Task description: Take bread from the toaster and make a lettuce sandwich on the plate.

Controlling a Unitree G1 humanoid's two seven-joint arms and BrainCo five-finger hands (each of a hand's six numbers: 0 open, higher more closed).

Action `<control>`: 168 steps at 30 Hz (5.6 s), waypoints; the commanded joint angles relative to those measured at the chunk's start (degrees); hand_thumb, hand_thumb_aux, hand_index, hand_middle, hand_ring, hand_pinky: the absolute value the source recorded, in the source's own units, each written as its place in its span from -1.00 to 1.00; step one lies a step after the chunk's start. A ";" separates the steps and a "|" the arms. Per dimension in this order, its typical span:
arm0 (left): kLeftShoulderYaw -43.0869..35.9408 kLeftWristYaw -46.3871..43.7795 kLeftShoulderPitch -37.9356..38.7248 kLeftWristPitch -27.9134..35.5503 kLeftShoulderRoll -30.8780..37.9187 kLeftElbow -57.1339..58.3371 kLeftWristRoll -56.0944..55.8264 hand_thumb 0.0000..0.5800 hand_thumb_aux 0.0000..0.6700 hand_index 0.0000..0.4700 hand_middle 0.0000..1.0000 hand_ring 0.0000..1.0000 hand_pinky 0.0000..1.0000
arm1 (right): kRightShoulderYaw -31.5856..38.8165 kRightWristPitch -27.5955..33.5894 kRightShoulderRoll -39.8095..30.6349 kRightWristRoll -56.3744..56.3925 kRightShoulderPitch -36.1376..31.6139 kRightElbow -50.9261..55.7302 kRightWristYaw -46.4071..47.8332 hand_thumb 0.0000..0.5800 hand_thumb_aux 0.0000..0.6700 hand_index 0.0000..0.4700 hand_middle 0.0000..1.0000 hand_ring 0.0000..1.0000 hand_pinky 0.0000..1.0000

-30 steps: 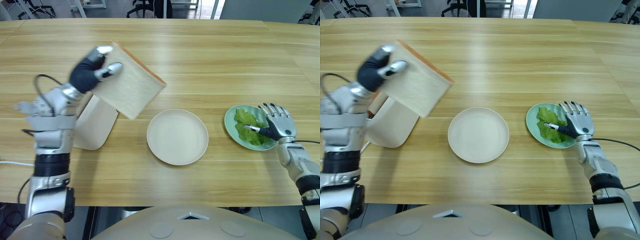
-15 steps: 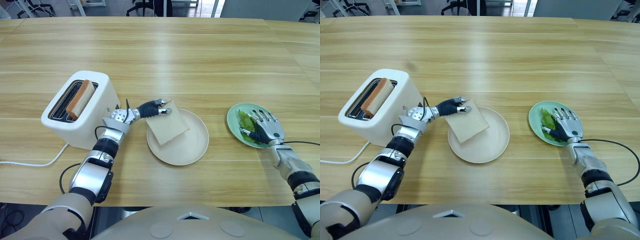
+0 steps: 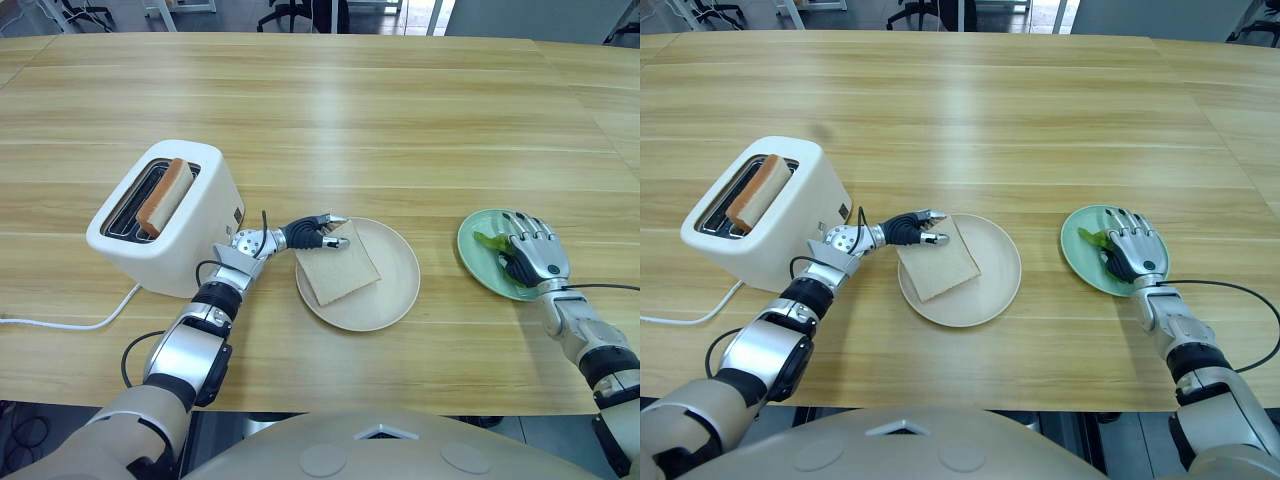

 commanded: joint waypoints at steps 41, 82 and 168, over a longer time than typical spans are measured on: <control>35.66 12.20 23.83 7.01 31.19 -65.05 -3.39 -1.00 -1.00 -1.00 -1.00 -1.00 -1.00 | 9.40 -2.91 16.50 -8.86 -2.58 -24.61 4.44 1.00 1.00 0.96 -1.00 -1.00 -1.00; 28.00 16.71 35.35 8.50 42.22 -47.55 16.05 0.96 0.70 0.67 -1.00 -1.00 -1.00 | 22.65 -8.48 22.81 -11.86 -1.36 -20.30 -1.94 -1.00 -1.00 -1.00 -1.00 -1.00 -1.00; -0.74 -20.73 -11.63 4.81 -0.02 9.21 -5.10 1.00 1.00 0.96 1.00 1.00 1.00 | 10.21 -13.19 16.67 -13.44 14.30 -36.67 -1.13 -1.00 -1.00 -1.00 -1.00 -1.00 -1.00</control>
